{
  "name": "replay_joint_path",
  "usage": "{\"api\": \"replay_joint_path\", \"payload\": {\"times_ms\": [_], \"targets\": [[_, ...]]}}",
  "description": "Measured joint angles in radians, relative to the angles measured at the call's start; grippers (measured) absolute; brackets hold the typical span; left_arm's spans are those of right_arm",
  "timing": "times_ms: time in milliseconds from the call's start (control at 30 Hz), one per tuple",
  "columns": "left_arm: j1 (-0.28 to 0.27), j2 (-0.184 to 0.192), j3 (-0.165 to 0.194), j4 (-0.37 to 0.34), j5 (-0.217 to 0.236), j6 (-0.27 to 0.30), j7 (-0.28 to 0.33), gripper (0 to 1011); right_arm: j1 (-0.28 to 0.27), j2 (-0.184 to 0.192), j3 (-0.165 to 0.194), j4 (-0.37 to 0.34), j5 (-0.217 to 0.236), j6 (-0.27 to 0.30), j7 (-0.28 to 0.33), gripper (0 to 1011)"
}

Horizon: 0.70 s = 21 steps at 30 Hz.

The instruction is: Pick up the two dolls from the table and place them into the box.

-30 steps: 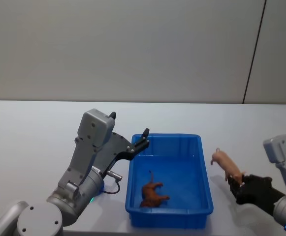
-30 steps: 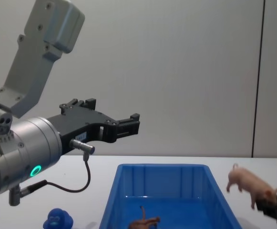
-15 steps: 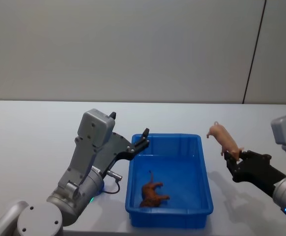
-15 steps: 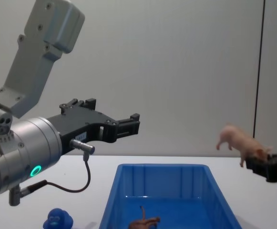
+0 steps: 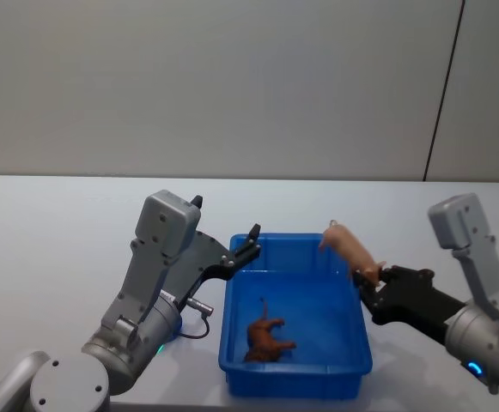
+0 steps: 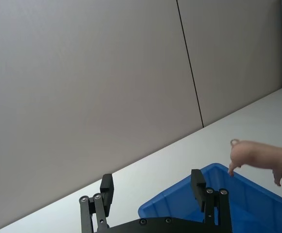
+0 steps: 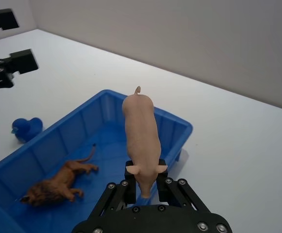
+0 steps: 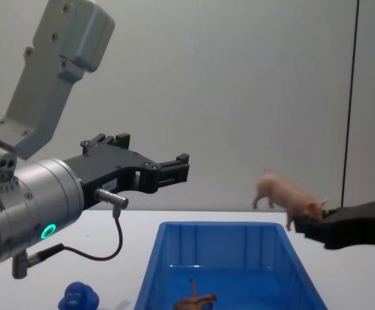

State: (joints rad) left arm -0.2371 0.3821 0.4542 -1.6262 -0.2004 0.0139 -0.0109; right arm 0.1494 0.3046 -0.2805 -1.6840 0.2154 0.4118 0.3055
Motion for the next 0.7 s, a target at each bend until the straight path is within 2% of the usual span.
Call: {"api": "replay_joint_path", "payload": {"times_ms": [100,233,400,500,533,633,700], "targets": [[0.0,0.0,0.0,0.0,0.0,0.0,0.0,1001,0.004,-0.006,-0.008,-0.002,-0.01,0.013,0.011,232],[0.0,0.0,0.0,0.0,0.0,0.0,0.0,1001,0.008,-0.015,-0.021,-0.005,-0.025,0.032,0.027,301],[0.0,0.0,0.0,0.0,0.0,0.0,0.0,1001,0.012,-0.025,-0.034,-0.009,-0.036,0.048,0.036,451],[0.0,0.0,0.0,0.0,0.0,0.0,0.0,1001,0.013,-0.029,-0.039,-0.01,-0.039,0.049,0.037,579],[0.0,0.0,0.0,0.0,0.0,0.0,0.0,1001,0.013,-0.029,-0.039,-0.011,-0.04,0.049,0.037,579],[0.0,0.0,0.0,0.0,0.0,0.0,0.0,1001,0.014,-0.031,-0.04,-0.011,-0.04,0.046,0.033,700],[0.0,0.0,0.0,0.0,0.0,0.0,0.0,1001,0.014,-0.031,-0.039,-0.011,-0.039,0.037,0.028,736]]}}
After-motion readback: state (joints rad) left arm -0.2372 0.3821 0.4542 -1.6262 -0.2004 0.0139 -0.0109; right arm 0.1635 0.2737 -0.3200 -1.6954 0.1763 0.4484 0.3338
